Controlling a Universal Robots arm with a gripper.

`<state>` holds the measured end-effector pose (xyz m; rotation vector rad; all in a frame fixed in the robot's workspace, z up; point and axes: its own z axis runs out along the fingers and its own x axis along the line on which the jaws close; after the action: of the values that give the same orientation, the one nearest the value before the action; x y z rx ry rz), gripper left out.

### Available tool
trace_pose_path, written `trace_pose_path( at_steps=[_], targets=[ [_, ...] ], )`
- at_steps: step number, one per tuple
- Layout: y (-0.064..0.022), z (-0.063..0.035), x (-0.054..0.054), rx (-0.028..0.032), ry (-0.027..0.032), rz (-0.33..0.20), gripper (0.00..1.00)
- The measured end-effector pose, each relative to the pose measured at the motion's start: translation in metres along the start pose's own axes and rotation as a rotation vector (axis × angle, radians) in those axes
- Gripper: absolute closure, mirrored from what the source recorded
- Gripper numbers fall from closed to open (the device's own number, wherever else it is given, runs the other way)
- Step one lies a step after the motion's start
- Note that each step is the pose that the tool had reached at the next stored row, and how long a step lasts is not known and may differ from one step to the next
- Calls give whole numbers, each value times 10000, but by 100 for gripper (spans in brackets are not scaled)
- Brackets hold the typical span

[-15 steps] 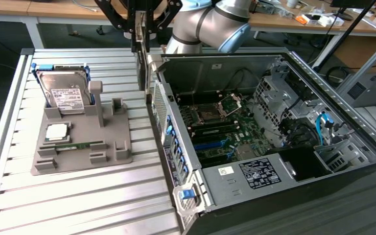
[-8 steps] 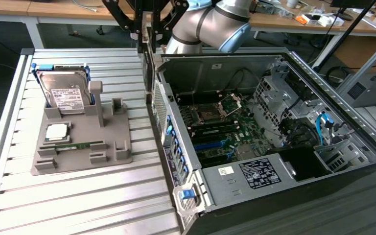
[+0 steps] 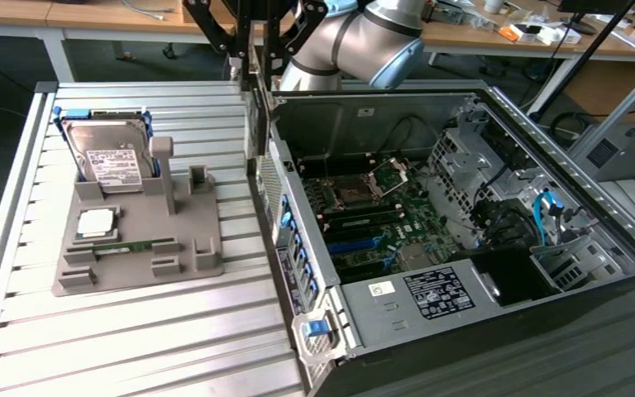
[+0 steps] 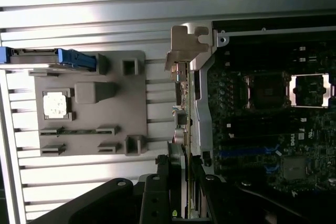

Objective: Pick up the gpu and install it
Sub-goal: 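Pick up the gpu and move the gpu toward the slot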

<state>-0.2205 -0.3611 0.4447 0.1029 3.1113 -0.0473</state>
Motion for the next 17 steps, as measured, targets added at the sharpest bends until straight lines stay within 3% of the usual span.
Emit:
trace_pose_path(
  at_steps=[10,14,17],
  targets=[
    [5,10,-68,145,-10,-4,73],
    [6,14,-82,150,-11,-3,73],
    [5,15,-89,79,-5,-2,73]
  ],
)
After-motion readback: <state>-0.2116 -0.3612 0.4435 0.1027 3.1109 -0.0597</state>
